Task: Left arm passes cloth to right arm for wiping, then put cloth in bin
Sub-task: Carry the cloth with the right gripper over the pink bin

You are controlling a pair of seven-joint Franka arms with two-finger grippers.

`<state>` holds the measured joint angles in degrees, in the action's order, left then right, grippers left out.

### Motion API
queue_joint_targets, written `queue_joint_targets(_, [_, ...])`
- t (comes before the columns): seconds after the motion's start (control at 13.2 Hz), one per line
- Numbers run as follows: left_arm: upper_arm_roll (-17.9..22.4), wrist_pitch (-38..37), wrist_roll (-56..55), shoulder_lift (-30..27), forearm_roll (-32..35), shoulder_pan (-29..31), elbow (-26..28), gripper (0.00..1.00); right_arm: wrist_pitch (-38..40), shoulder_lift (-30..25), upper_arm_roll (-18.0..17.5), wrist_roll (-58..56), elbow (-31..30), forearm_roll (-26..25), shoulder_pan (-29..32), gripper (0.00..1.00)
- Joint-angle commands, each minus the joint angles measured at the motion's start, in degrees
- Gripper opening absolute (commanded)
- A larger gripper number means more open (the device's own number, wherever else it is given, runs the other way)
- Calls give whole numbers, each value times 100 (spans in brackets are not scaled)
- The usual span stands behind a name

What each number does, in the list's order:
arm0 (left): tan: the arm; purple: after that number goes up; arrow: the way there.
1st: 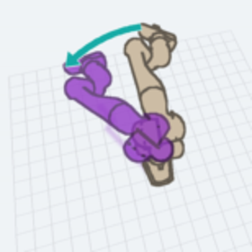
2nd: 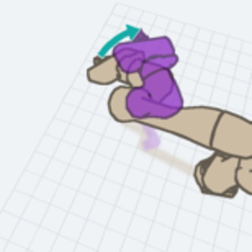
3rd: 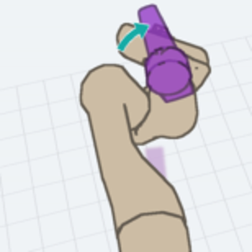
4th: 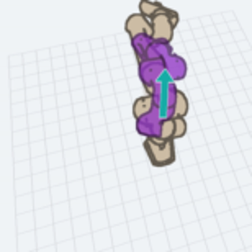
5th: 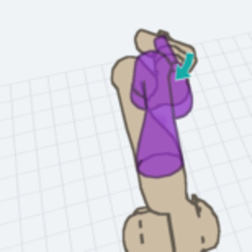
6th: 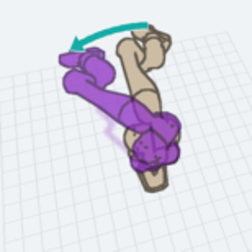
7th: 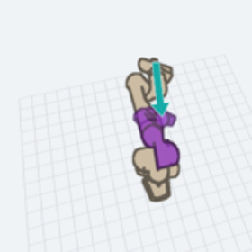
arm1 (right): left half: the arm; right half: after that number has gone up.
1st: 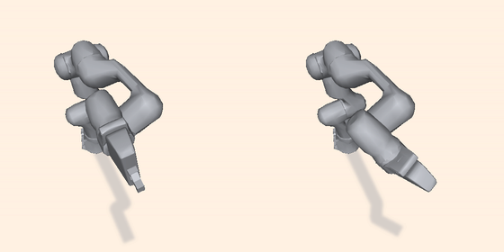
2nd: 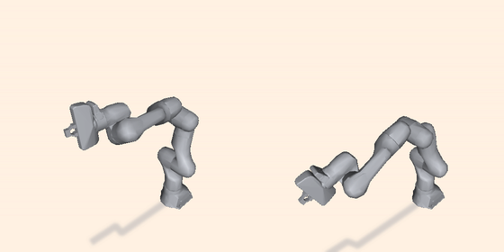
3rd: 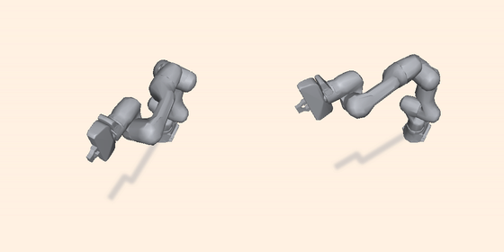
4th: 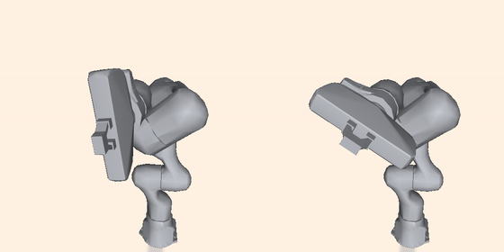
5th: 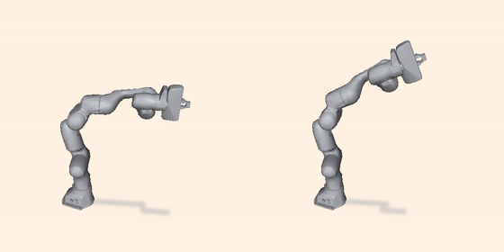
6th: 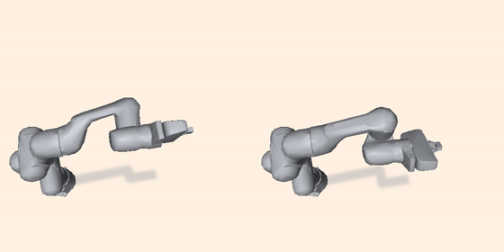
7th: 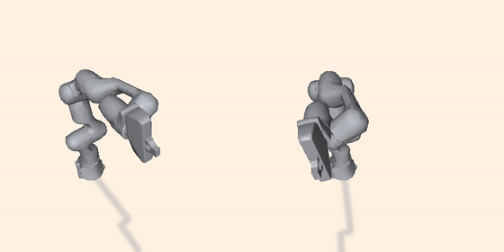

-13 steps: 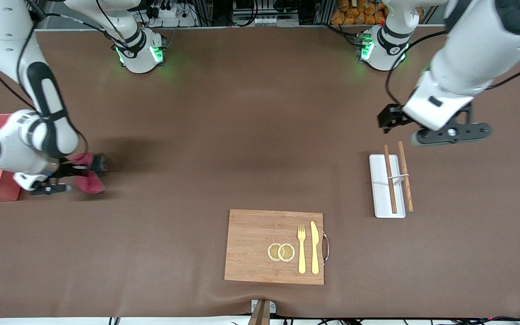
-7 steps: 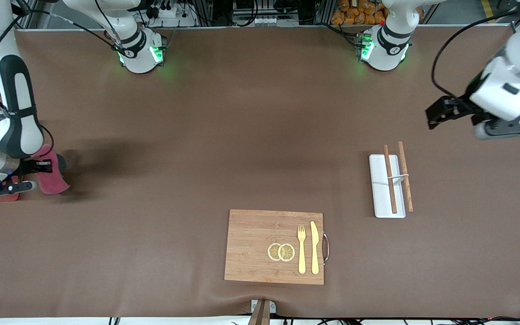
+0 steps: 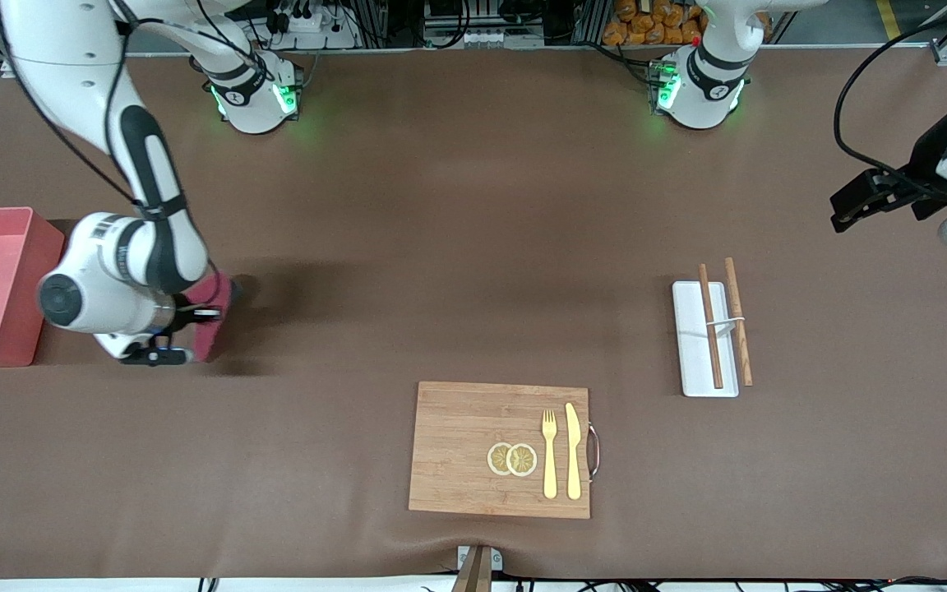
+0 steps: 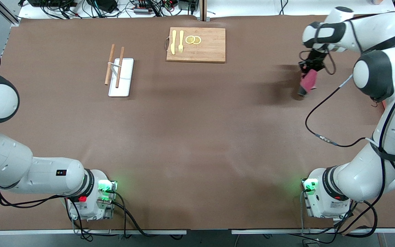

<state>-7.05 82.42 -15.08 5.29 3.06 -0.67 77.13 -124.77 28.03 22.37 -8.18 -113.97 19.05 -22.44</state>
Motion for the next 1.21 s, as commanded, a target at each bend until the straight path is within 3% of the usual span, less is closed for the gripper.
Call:
queue_joint_targets(0.0, [336,326,268,-379,-271,-100,556,100,-99,-43,83,1304,-64,283,-794,0])
queue_joint_targets(0.23, [371,529,286,-406,-236,-100,725,100,-414,-43,92,2572,-55,950,-1874,0])
queue_joint_targets(0.3, [336,529,295,-397,-227,-74,698,100,-599,-43,92,3028,-46,952,-2061,0])
queue_joint_targets(0.68, [336,468,295,-415,-236,-56,689,100,-575,-131,126,3447,33,996,-2319,0])
queue_joint_targets(0.83, [318,468,286,-406,-236,-56,689,100,-278,-324,485,2563,33,917,-2090,0])
queue_joint_targets(1.14, [309,267,207,-423,-219,-65,689,100,723,-448,1916,857,348,215,-2081,0])
